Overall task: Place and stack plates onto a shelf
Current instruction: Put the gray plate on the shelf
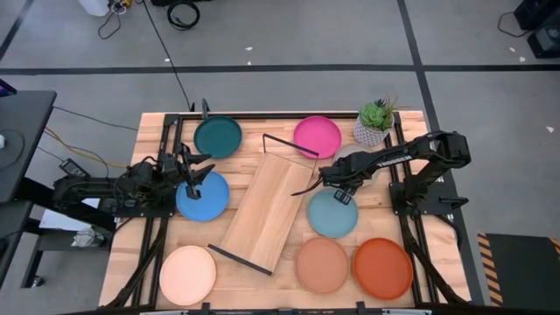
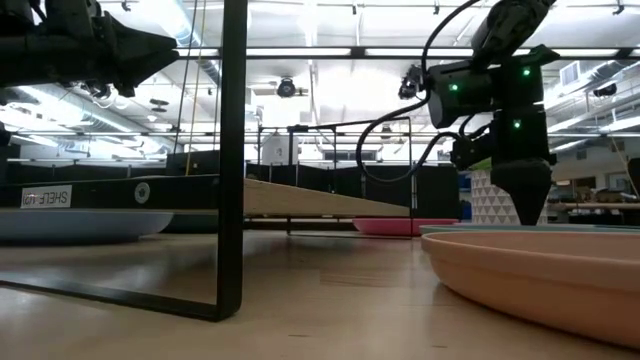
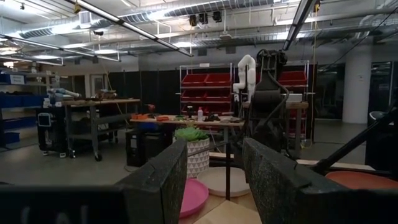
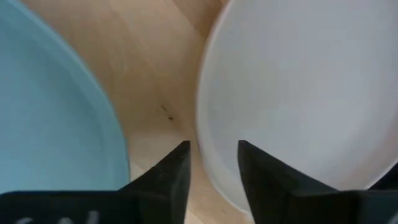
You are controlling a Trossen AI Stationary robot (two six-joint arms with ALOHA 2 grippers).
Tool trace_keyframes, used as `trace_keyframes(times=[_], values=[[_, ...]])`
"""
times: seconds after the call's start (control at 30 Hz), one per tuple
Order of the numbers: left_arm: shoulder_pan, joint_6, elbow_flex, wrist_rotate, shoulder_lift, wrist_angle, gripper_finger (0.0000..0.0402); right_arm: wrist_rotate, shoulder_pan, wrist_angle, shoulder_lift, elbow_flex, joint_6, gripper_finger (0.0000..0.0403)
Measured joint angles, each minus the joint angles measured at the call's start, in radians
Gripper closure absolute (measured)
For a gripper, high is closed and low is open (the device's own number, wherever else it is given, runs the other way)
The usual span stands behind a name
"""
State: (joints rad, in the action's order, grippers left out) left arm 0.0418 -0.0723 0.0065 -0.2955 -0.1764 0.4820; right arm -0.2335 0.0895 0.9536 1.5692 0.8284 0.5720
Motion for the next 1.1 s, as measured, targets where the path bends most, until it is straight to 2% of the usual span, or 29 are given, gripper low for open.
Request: trace_keyframes(times=[0.27,0.33,0.47,0.8,1.1], values=[[0.000,0.000,0.000,0.000,0.000,-0.001,0.0239,0.019,-0.001,-0.003,0.000,0.000,0.015,0.0376],[0.000,0.000,0.000,0.000,0.000,-0.001,0.0239,0.026,0.000,-0.003,-0.001,0.000,0.014,0.0392],[0.000,0.000,0.000,0.000,0.000,-0.001,0.0239,0.028,0.000,0.052,-0.001,0.031,0.023,0.0389],[0.000,0.000,0.000,0.000,0.000,-0.002,0.0239,0.011,-0.013,0.258,-0.001,0.208,0.036,0.0397],[0.000,0.001,0.000,0.000,0.000,-0.008,0.0239,0.001,-0.089,0.462,-0.001,0.451,0.091,0.0396]])
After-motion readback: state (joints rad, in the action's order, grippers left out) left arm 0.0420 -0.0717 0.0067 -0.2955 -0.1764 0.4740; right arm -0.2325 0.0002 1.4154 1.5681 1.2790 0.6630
